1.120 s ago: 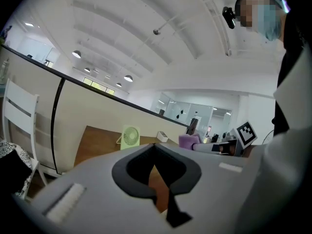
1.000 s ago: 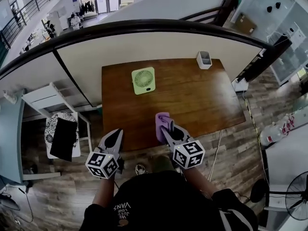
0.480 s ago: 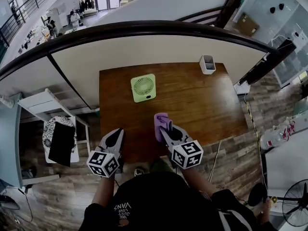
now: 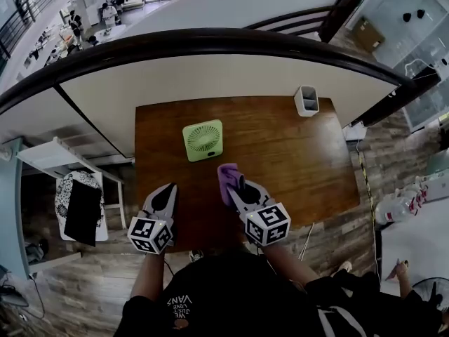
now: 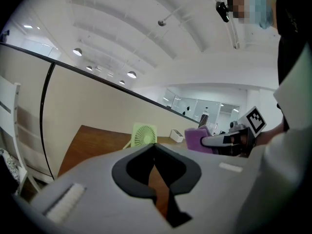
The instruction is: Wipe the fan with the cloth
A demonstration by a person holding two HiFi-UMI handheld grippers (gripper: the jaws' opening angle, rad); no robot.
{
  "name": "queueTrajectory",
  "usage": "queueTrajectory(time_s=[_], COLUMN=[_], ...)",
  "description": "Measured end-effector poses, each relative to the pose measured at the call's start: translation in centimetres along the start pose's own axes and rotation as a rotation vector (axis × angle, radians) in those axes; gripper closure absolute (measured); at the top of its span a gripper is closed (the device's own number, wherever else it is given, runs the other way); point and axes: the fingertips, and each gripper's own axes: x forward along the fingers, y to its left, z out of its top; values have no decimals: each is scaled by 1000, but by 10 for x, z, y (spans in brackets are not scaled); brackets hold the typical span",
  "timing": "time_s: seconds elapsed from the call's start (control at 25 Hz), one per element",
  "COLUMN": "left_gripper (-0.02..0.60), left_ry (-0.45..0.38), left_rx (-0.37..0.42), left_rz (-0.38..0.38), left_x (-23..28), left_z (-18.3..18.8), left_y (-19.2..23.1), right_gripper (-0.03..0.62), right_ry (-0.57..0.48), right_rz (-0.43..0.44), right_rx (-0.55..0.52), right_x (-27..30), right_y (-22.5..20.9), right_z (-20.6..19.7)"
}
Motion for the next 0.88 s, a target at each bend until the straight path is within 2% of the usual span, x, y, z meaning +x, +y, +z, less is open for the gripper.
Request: queueTrajectory(time_s=[0.12, 0.44, 0.52, 0.88], left_gripper=[568, 559, 490, 439], left_ry=[14, 78, 97, 195], left_rx=[25, 36, 33, 35], left_rz=[27, 31, 31, 9], left_x=[21, 72, 82, 116], left_z=[-4, -20, -24, -45], left_y=[13, 34, 37, 52], right_gripper=[510, 510, 510, 510], right_ry=[11, 18, 17, 5], right_rz=[12, 45, 56, 121], right_rx=[-13, -58, -69, -122], right_x=[14, 46, 54, 91], right_y=[-11, -27, -28, -18], right_z=[4, 16, 18, 24])
